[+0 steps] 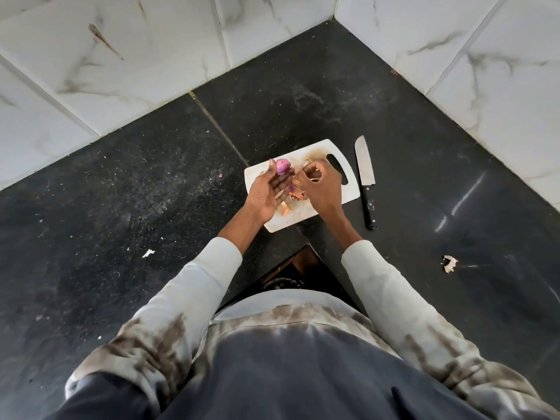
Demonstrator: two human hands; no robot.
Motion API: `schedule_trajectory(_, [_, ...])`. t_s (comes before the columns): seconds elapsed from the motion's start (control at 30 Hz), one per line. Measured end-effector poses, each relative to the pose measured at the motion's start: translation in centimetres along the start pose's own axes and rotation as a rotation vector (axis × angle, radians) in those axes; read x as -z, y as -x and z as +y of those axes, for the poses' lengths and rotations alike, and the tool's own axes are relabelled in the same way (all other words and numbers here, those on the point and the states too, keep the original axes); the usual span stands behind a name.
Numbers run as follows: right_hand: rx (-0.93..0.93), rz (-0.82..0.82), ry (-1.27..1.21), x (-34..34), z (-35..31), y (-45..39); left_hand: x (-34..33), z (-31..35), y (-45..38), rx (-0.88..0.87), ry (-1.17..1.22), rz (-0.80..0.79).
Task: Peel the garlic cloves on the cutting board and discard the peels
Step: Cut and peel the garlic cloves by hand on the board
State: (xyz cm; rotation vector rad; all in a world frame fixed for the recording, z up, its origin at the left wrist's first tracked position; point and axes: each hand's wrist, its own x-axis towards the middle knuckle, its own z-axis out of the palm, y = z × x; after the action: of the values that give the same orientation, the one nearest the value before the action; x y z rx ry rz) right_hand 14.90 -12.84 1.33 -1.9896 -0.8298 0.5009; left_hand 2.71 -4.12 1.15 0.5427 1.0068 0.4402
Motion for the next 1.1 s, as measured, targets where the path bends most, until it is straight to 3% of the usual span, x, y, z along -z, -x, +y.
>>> schedule_trajectory(0.3, [0.029,-0.052,-0.067,-0.1,-0.3,-0.1,0.1,0.0,-0.3,-0.003,-0.036,-0.034])
schedule_trajectory(0.5, [0.004,0.015,-0.097,-0.4,-0.4,0.2,0.2,-0.5,-0.4,-0.037,-0.038,-0.014])
schedule_trajectory(0.83, [-0.09,0.041,-0.132,-0.7,-0.1,0.2,0.2,-0.6,-0.3,-0.182,-0.143,0.023])
schedule_trajectory(1.1, [-0.194,0.039,0.066,-0.6,0.3,0.3,1.2,-0.1,-0.8,-0.341,-0.367,0.013])
